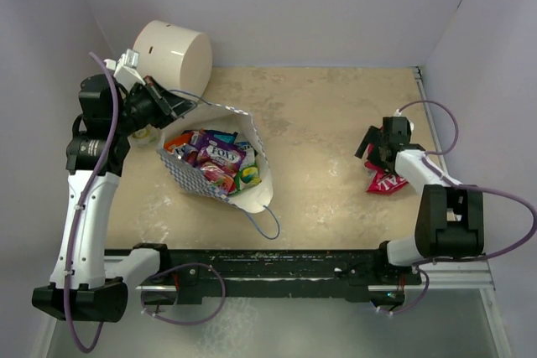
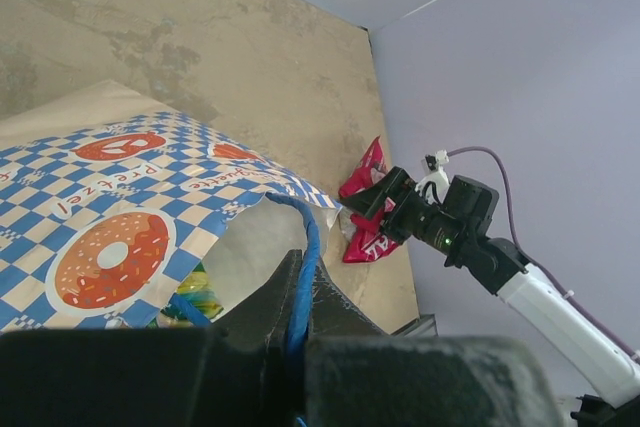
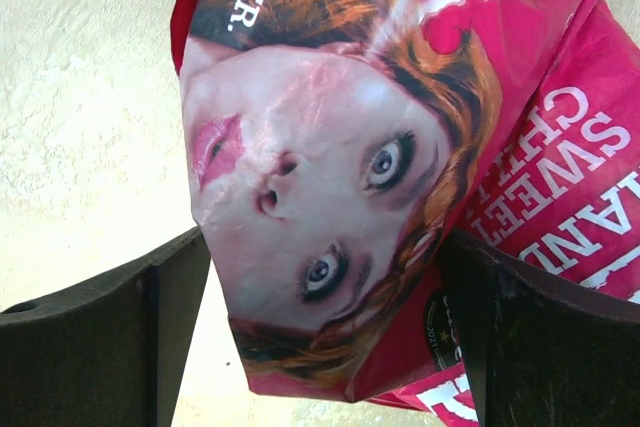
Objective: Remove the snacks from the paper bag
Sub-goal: Place the snack at the center of the board, then take out the snack from the paper bag.
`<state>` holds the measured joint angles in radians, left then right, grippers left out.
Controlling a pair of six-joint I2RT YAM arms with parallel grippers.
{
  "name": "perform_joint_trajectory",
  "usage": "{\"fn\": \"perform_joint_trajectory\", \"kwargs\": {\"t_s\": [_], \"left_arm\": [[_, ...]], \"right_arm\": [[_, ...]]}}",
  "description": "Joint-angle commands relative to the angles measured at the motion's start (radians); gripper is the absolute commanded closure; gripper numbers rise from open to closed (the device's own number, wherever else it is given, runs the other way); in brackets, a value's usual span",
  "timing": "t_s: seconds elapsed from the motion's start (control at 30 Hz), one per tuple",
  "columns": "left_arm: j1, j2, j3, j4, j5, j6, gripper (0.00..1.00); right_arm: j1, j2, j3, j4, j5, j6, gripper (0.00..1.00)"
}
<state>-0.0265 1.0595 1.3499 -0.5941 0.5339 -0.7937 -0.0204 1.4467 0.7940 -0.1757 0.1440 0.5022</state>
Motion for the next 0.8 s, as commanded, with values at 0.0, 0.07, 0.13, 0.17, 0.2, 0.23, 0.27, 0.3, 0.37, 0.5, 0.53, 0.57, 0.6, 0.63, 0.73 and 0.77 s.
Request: {"fn": "perform_joint_trajectory", "kwargs": {"t_s": [0.0, 0.07, 0.13, 0.17, 0.2, 0.23, 0.27, 0.3, 0.37, 0.5, 0.53, 0.57, 0.6, 0.63, 0.73, 0.77], "left_arm": [[-0.001, -0.051, -0.011, 0.031, 0.004, -0.016, 1.0], [-0.001, -0.065, -0.025, 0.033, 0.009, -0.026, 1.0], [-0.001, -0.079, -0.037, 0.031, 0.018, -0.034, 1.0], [-0.001, -0.085, -0.039, 0.027, 0.023, -0.038, 1.0], [-0.001, -0.09, -0.042, 0.022, 0.027, -0.04, 1.0], [-0.001, -0.097, -0.043, 0.017, 0.035, -0.043, 1.0], [-0.001, -0.103, -0.045, 0.01, 0.041, -0.045, 1.0], [-0.001, -0.111, -0.044, 0.001, 0.049, -0.047, 1.0], [-0.001, -0.126, -0.053, -0.016, 0.066, -0.052, 1.0], [-0.001, -0.157, -0.08, -0.038, 0.131, -0.092, 1.0], [-0.001, -0.162, -0.086, -0.041, 0.143, -0.096, 1.0], [-0.001, -0.17, -0.092, -0.047, 0.152, -0.098, 1.0], [-0.002, -0.178, -0.101, -0.047, 0.159, -0.099, 1.0], [-0.001, -0.186, -0.113, -0.043, 0.166, -0.102, 1.0], [-0.001, -0.201, -0.144, -0.042, 0.173, -0.11, 1.0], [-0.001, -0.203, -0.154, -0.035, 0.179, -0.118, 1.0]], "right_arm": [[0.005, -0.035, 0.06, -0.127, -0.048, -0.017, 0.03], [0.005, -0.111, 0.091, -0.175, 0.003, -0.03, 0.01], [0.005, -0.19, 0.124, -0.228, 0.044, -0.036, 0.0], [0.005, -0.218, 0.138, -0.247, 0.053, -0.04, 0.0], [0.005, -0.243, 0.151, -0.263, 0.056, -0.04, 0.0], [0.005, -0.267, 0.161, -0.278, 0.051, -0.04, 0.0], [0.005, -0.29, 0.169, -0.288, 0.035, -0.042, 0.0], [0.005, -0.311, 0.174, -0.293, 0.012, -0.042, 0.0], [0.015, -0.347, 0.171, -0.292, -0.066, -0.043, 0.0], [0.149, -0.384, 0.182, -0.287, -0.176, -0.027, 0.0], [0.2, -0.4, 0.185, -0.276, -0.186, -0.012, 0.0], [0.249, -0.418, 0.187, -0.258, -0.197, 0.002, 0.0], [0.297, -0.432, 0.19, -0.24, -0.21, 0.016, 0.0], [0.335, -0.443, 0.194, -0.227, -0.224, 0.034, 0.0], [0.444, -0.453, 0.204, -0.194, -0.293, 0.098, 0.0], [0.484, -0.455, 0.204, -0.178, -0.319, 0.112, 0.0]]}}
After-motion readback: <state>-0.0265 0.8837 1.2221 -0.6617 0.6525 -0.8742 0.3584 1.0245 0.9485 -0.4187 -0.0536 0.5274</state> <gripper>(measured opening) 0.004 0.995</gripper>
